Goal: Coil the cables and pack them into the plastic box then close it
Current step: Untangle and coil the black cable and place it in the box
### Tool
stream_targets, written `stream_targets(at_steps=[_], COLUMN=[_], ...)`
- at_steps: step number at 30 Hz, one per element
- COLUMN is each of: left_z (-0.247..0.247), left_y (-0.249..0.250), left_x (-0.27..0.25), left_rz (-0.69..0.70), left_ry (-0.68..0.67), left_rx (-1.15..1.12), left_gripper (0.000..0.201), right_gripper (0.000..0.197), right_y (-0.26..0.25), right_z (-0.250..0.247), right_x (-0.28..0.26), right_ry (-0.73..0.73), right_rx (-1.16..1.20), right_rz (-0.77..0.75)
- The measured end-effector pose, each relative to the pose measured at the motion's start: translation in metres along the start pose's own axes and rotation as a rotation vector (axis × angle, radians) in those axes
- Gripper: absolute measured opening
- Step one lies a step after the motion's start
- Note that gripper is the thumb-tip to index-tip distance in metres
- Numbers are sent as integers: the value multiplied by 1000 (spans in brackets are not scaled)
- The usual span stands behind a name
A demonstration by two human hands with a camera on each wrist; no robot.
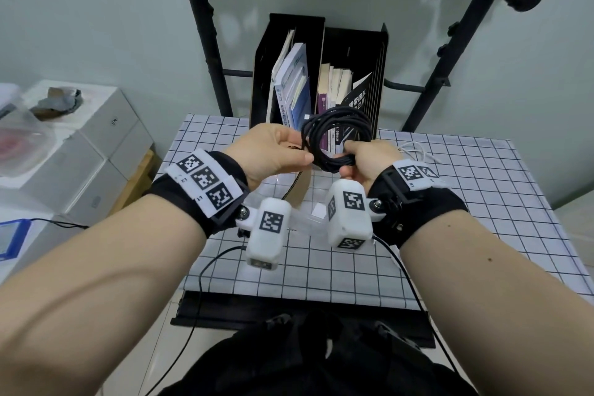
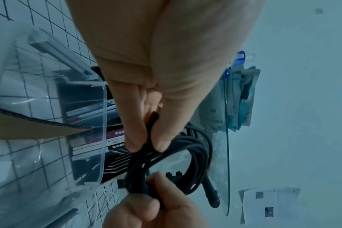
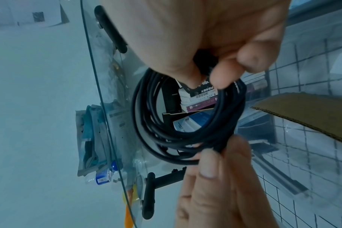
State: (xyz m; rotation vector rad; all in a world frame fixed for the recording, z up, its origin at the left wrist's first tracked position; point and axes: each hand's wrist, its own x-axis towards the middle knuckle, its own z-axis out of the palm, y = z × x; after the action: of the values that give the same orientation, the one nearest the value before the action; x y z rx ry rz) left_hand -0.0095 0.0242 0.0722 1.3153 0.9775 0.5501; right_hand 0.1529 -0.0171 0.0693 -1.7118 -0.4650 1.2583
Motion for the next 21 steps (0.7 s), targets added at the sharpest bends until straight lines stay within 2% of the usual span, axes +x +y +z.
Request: stream_targets(at_steps=[4,8,11,16,21], left_z=[-1,-1,-3,-2,4], left_y=[-4,-5,-4,-1,5], left_x=[3,1,0,-3,-10], left_rz=[-26,0,16,40,110], left_ry=[72,101,104,65,-50], left_rx=[-102,-93,-67,74,224], left_gripper=[29,12,10,12,11], right_gripper=[19,20,20,21,25], right_y=[0,-1,-2,-2,0], right_z=[0,-4,-5,-7,-13], right_x=[-3,-6,-7,-5,3], right_ry=[18,46,59,108,126], right_rx=[12,28,59,66,74], right_rz=[10,11,24,36,43])
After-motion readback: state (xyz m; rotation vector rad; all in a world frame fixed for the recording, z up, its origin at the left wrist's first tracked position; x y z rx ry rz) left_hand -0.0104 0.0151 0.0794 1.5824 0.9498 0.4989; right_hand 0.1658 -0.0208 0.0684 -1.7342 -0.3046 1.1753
